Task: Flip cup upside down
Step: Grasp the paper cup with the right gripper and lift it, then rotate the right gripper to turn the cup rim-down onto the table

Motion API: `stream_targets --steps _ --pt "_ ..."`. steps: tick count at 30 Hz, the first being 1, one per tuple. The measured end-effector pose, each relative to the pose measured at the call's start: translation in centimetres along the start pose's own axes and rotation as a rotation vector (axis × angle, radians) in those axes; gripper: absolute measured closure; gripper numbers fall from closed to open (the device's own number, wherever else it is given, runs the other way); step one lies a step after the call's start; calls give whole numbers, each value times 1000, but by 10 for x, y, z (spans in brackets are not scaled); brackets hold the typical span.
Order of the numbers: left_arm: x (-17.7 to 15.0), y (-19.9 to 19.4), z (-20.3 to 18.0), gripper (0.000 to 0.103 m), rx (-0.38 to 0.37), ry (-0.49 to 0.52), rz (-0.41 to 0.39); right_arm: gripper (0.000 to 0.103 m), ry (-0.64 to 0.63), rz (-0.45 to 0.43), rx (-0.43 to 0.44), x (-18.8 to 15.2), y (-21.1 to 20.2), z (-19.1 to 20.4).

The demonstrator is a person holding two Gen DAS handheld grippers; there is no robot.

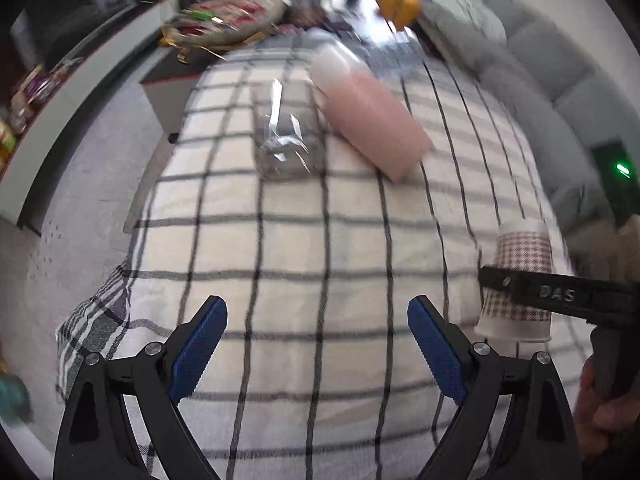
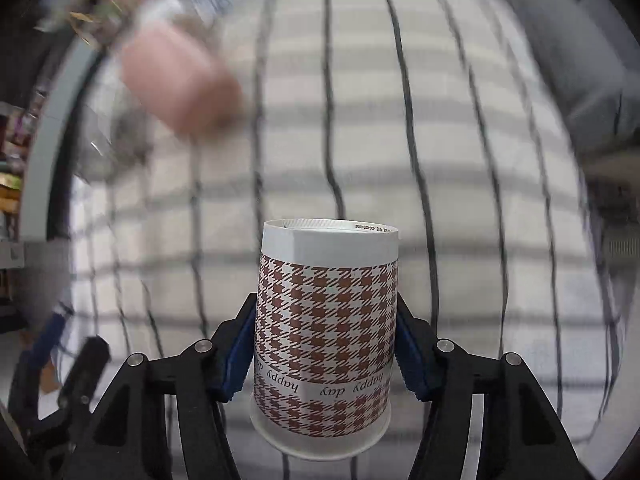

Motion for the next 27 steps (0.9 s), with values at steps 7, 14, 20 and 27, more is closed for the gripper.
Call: stream_targets --steps 7,14,20,27 --pt "1 3 11 10 211 -12 -222 42 -106 -733 48 10 -51 27" --pt "2 9 13 10 209 -19 -275 42 -23 -755 -5 10 -15 24" --pt "1 17 9 10 206 -3 -246 42 -20 -696 -11 12 -4 10" --pt "-3 22 13 10 186 -16 -211 41 -31 -653 -34 -1 -2 9"
Point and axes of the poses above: each gripper's, at about its wrist camera, not at the fingertips, and y roughly the way its jaws point, z to its left, x to its top, the point moved 6 cm from there along y, roughly the way its jaws point, and after that the axes turned 10 degrees about y, right-handed, at the moved point
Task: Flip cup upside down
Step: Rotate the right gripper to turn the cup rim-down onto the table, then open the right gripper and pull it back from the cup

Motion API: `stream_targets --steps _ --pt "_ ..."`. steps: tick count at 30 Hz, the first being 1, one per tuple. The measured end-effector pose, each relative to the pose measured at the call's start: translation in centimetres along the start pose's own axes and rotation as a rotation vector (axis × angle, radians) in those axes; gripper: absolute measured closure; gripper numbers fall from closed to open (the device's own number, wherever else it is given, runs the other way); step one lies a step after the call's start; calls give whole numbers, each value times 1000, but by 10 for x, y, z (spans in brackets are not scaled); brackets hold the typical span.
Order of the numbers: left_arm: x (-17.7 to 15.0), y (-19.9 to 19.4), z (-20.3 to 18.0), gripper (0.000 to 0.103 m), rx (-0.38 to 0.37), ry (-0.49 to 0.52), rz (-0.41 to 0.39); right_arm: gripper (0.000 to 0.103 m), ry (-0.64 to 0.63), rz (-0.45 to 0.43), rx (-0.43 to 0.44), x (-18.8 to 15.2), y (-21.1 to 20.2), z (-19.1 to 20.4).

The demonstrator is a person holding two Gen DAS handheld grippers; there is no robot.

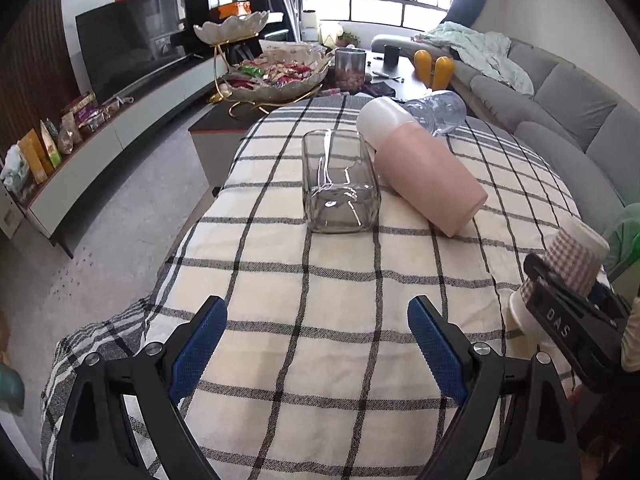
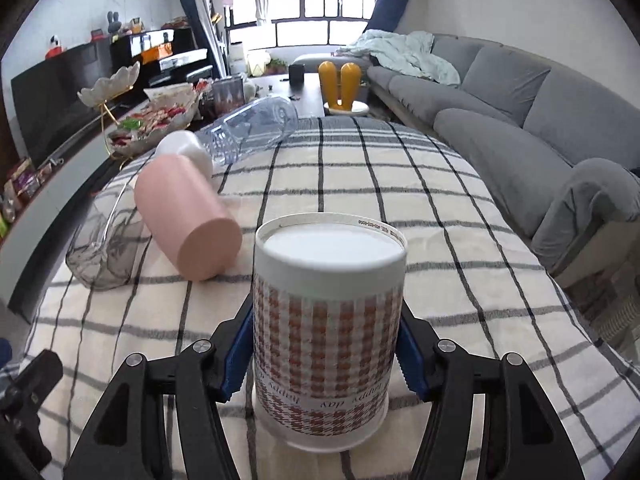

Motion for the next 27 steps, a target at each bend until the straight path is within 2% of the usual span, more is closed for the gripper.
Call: stream_targets --steps 4,6,8,11,20,27 --pt "-3 -1 2 10 -2 -1 8 40 -5 19 -14 -6 -4 -3" --pt "-3 -3 0 10 -6 6 5 32 -15 21 -18 -7 -6 -1" --pt "-2 -6 0 10 -8 11 -2 20 -23 17 -28 -6 -9 0" --pt "-1 -13 1 10 -13 9 -12 14 -34 -1 -27 -4 -18 1" --pt "8 -47 2 10 -34 7 -85 13 15 -14 -11 7 -59 -14" --pt "16 -89 -2 9 -50 23 -157 9 30 -66 11 21 -113 -27"
Point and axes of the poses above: each gripper's, at about its wrist camera, not at the fingertips, and y roughly the way its jaws point, z to its left, x to its top, the point moved 6 cm from there along y, roughly the way its jaws point, and after that the axes turned 10 degrees about y, right-handed, at the moved point
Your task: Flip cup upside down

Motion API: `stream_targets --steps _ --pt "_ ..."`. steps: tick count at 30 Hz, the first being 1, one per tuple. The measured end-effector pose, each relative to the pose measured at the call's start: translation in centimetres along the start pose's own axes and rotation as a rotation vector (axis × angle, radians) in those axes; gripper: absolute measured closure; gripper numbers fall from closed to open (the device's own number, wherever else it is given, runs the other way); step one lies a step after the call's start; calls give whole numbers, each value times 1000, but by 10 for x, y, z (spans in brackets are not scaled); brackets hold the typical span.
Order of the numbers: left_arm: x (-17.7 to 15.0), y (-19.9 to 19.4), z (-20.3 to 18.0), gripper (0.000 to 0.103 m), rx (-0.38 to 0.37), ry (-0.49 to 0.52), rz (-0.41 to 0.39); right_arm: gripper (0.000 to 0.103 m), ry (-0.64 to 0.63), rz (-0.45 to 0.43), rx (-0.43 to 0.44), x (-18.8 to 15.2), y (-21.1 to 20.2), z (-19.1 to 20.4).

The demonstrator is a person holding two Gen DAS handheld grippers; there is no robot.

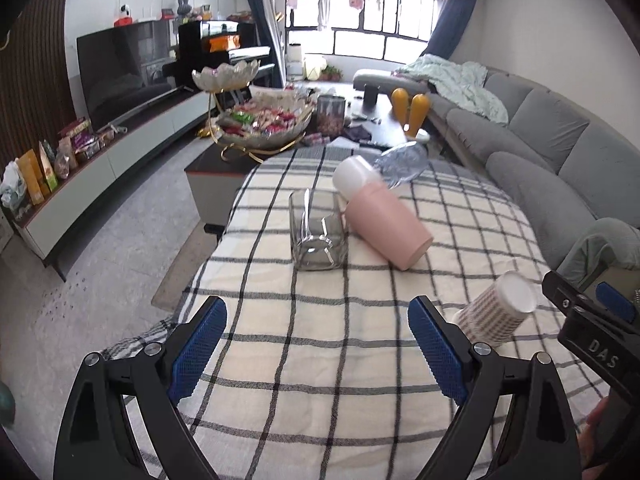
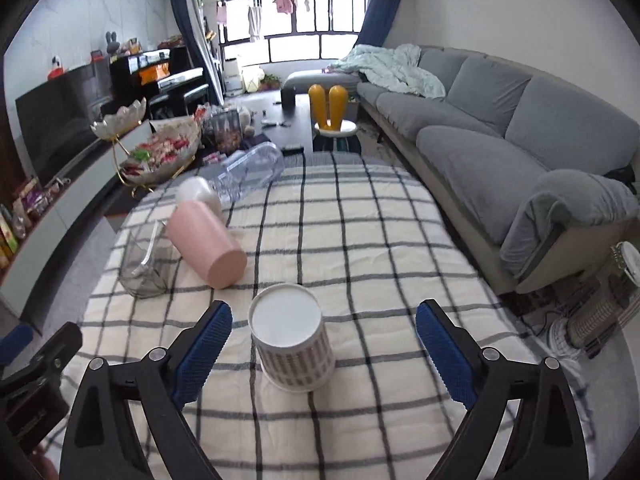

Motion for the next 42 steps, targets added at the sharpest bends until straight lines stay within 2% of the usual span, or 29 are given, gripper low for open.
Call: stream_targets --steps 8,14,23,30,42 --pt "22 -55 -11 4 -10 42 -71 4 1 -86 20 26 -64 -5" --pt "29 -89 -12 0 -14 43 -89 1 9 -123 25 38 -101 -9" --pt "27 -99 -9 0 12 54 -59 0 34 -127 33 37 -124 -15" --pt "21 -106 -9 0 24 63 -62 0 18 -156 49 36 -136 -11" --pt "17 -110 -7 0 21 66 -64 1 8 -157 66 31 -145 -10"
Point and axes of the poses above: each gripper's, at about its wrist camera, not at the fingertips, and y roughly the way its jaws point, z to its left, x to its top, the point moved 6 cm from there along y, roughly the way its jaws point, and after that the axes turned 10 degrees about y, right-handed, at the moved point
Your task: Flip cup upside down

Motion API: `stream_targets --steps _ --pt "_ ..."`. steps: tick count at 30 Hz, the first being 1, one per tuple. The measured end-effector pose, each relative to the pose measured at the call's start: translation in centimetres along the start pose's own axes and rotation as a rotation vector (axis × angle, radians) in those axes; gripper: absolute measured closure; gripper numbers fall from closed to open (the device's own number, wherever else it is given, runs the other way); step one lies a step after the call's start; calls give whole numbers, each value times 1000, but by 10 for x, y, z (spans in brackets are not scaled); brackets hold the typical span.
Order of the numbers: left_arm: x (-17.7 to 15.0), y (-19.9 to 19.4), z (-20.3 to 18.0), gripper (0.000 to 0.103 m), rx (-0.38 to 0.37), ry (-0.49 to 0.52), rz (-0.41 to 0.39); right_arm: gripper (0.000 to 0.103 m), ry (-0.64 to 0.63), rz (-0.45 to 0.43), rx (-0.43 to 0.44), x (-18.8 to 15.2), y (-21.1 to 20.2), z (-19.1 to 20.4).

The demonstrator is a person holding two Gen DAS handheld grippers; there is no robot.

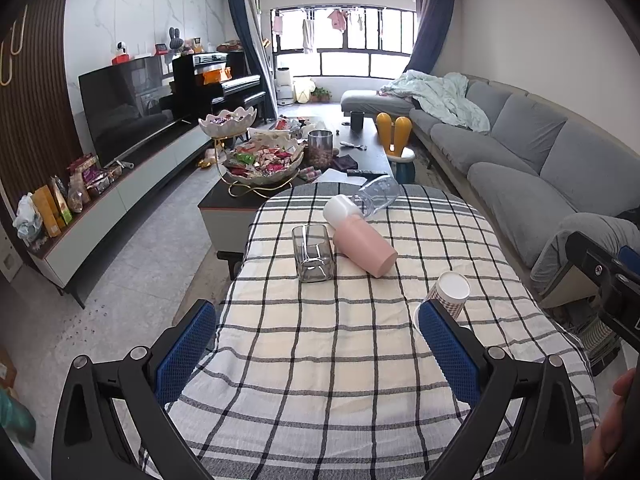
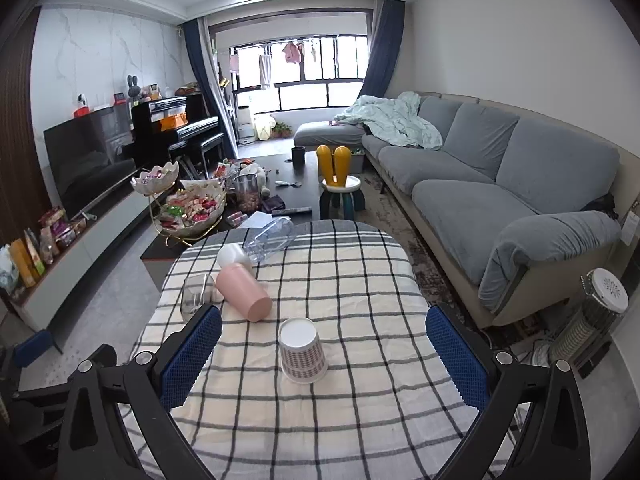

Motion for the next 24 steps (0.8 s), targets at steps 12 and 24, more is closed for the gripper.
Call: stream_targets --steps 12,24 --pt "-4 -7 0 0 1 4 -9 0 1 0 12 -2 -7 4" --pt "-5 -14 -1 0 -3 4 -10 0 5 2 11 -4 -8 4"
Point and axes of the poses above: each gripper's, at about its wrist camera, not at the fingertips, and y roughly the way its jaws point, z to its left, x to its top, the point moved 6 cm from there along y, roughly the way its jaws point, and after that the axes turned 10 degrees about y, right-handed, at the moved point
